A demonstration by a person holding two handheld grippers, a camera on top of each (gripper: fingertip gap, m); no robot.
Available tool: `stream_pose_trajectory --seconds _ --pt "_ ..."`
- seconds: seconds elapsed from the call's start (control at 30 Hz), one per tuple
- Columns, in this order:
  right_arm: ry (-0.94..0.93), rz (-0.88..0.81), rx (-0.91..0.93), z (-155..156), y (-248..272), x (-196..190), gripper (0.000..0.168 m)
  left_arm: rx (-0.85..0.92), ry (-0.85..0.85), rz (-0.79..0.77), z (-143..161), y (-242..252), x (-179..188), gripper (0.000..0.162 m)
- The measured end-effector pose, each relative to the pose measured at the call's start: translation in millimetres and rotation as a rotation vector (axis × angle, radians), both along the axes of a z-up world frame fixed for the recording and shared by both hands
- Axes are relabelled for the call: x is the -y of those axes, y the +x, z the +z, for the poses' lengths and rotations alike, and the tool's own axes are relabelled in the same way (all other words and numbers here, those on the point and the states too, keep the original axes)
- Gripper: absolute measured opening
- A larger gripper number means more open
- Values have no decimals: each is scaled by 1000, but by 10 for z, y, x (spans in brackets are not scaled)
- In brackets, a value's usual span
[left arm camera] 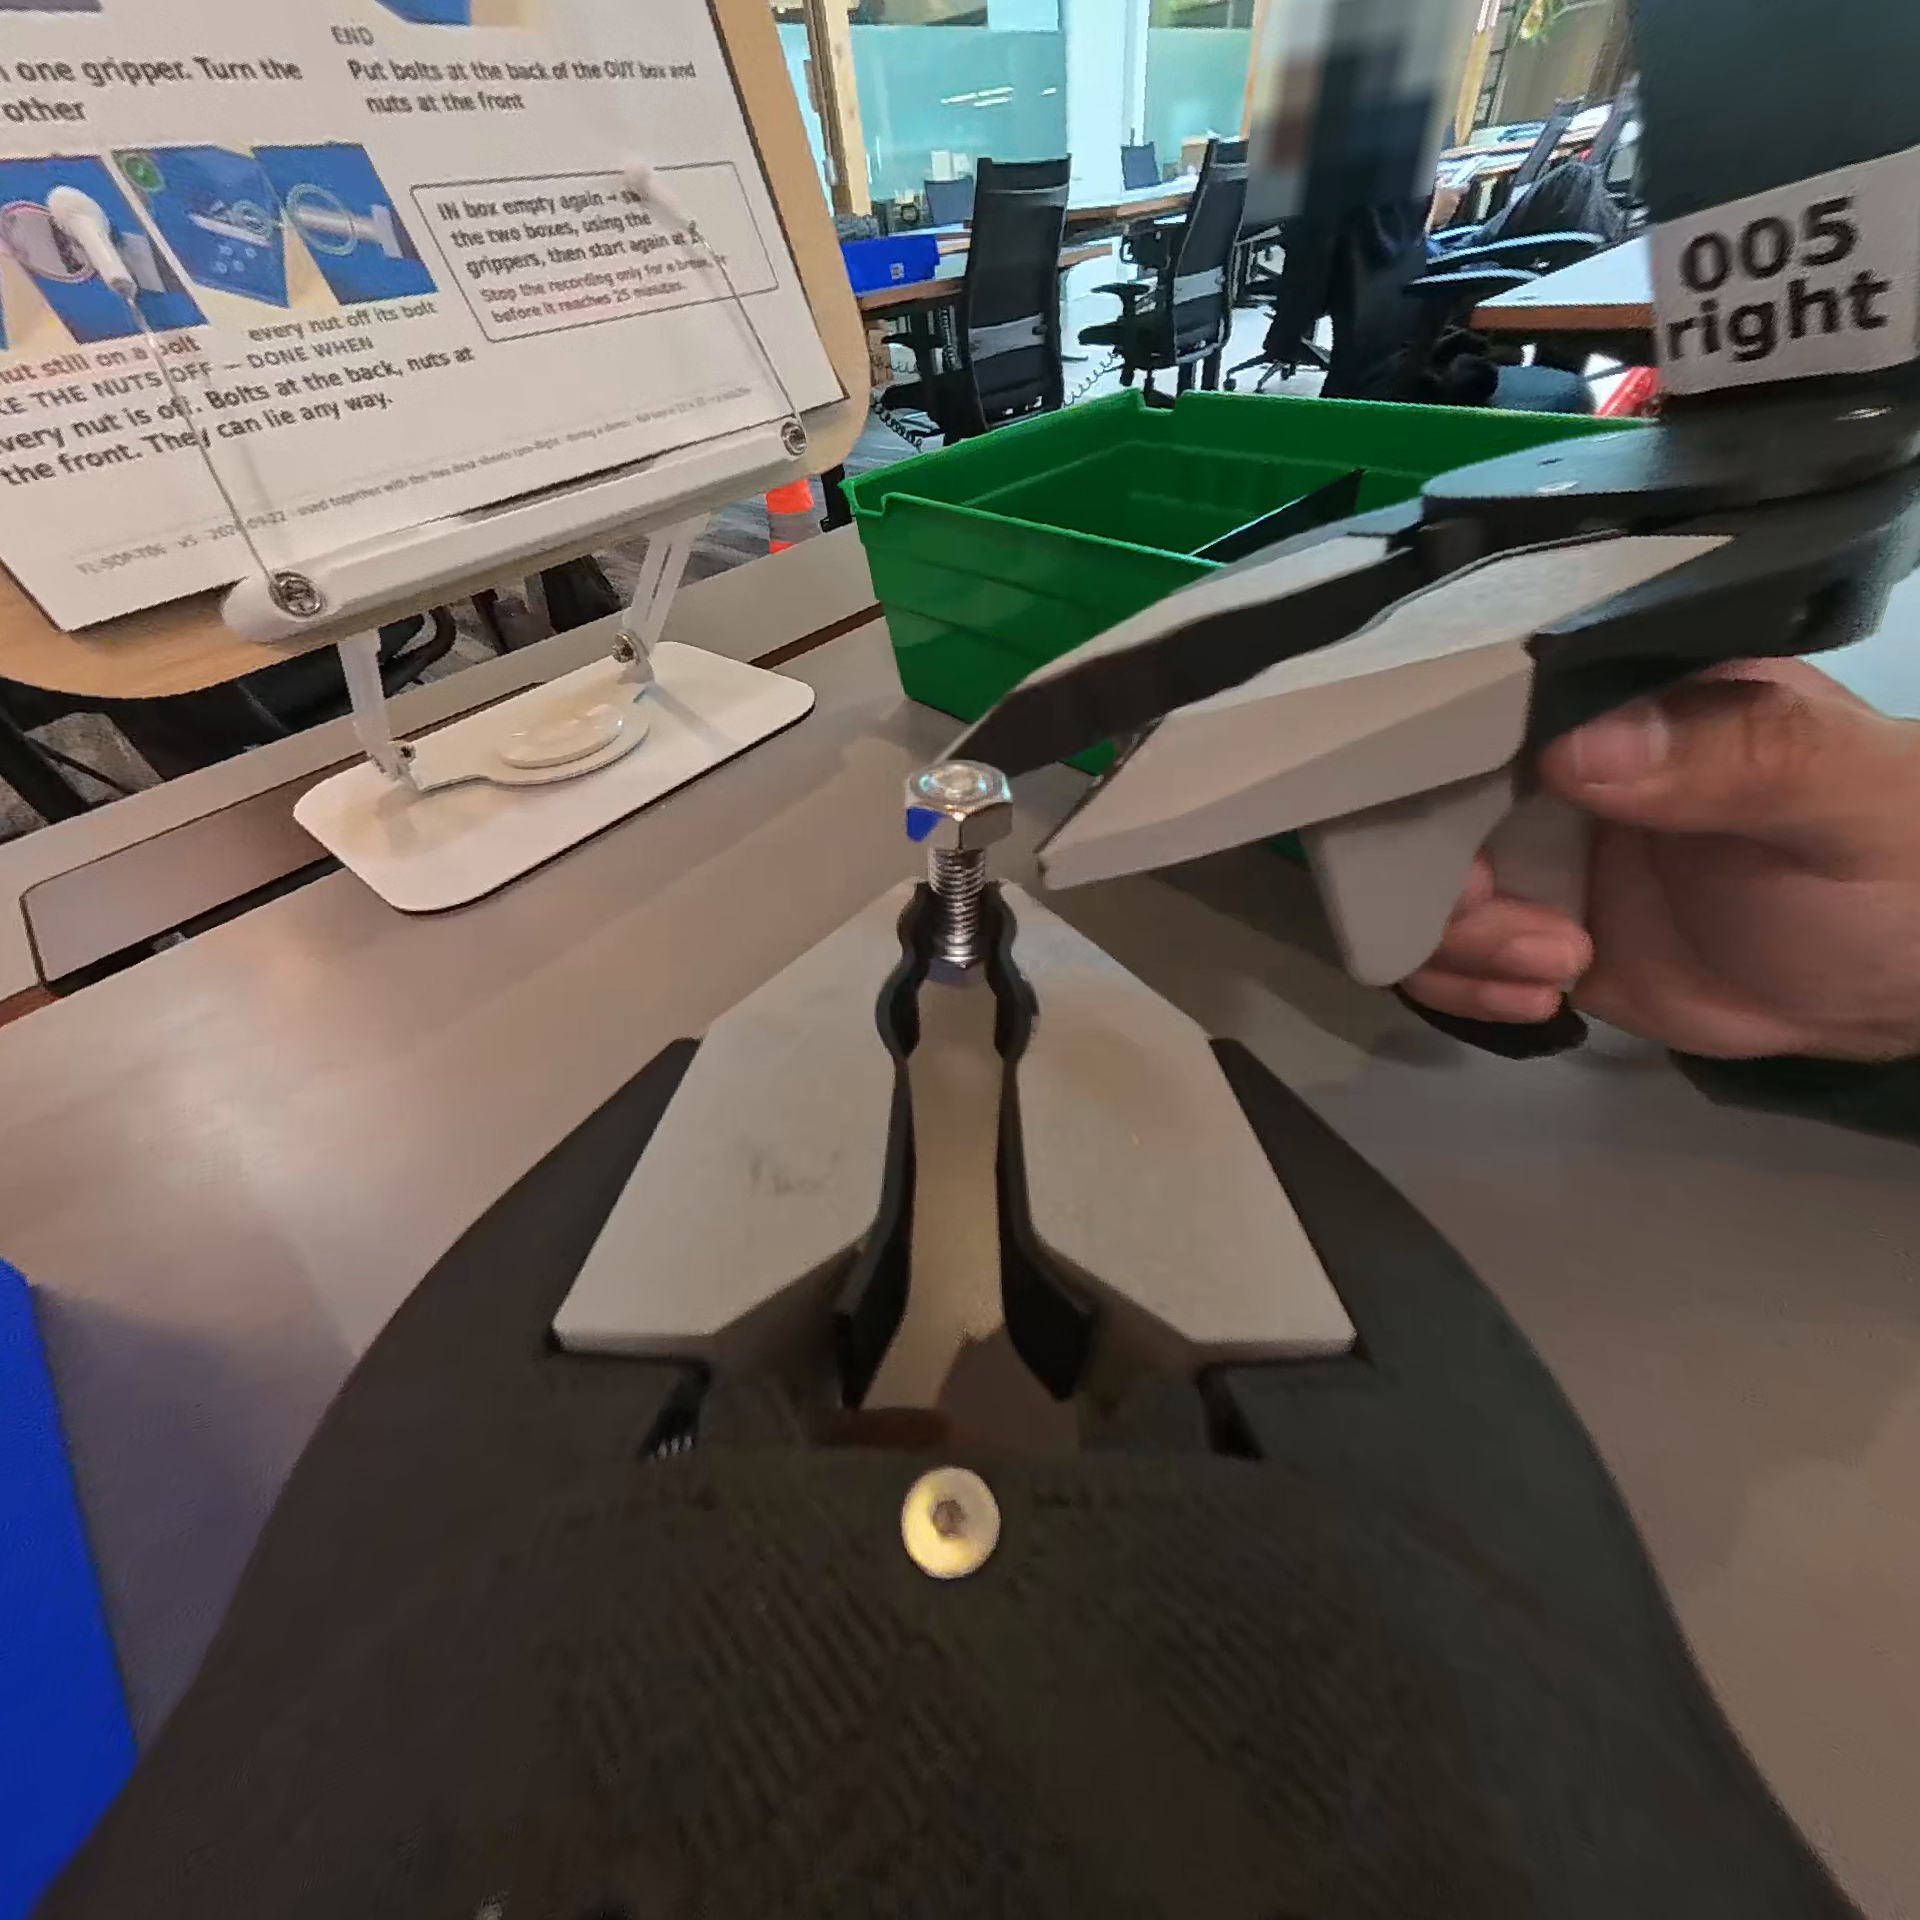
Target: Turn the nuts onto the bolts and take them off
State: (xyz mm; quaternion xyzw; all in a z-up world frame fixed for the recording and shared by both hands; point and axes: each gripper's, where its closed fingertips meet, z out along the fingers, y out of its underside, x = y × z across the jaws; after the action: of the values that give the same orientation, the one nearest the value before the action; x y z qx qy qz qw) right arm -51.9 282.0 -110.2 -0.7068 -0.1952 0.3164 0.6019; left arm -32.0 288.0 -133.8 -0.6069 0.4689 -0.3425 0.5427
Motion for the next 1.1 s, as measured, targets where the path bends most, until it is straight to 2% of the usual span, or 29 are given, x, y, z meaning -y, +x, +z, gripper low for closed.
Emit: stream_pose_trajectory --seconds 0.03,0.1,0.17,0.4,0.5,0.57,0.67,0.87,0.97,1.1 --pt "1 27 -6 1 -46 23 34 0 8 -19 6 20 43 6" --pt "2 56 -8 -3 -127 46 45 -16 33 -62 -15 83 158 6" --pt "3 47 15 -23 -141 40 45 -38 56 -96 -54 139 249 6" --pt "12 -6 1 24 23 4 36 -3 -10 23 -12 -20 -47 6" --pt "8 31 2 -1 -61 31 35 14 1 -15 30 11 35 6" --pt "15 46 13 -8 -131 44 44 -12 24 -60 -7 78 153 6" --pt "13 35 41 -34 -139 36 45 -31 47 -102 -49 152 272 6" --pt "23 -7 4 28 9 4 40 -11 -3 1 -26 16 9 6" --pt "16 20 12 0 -55 25 37 2 7 -21 10 26 53 6" --pt "24 38 37 -22 -165 45 51 -26 27 -110 -51 145 267 6"
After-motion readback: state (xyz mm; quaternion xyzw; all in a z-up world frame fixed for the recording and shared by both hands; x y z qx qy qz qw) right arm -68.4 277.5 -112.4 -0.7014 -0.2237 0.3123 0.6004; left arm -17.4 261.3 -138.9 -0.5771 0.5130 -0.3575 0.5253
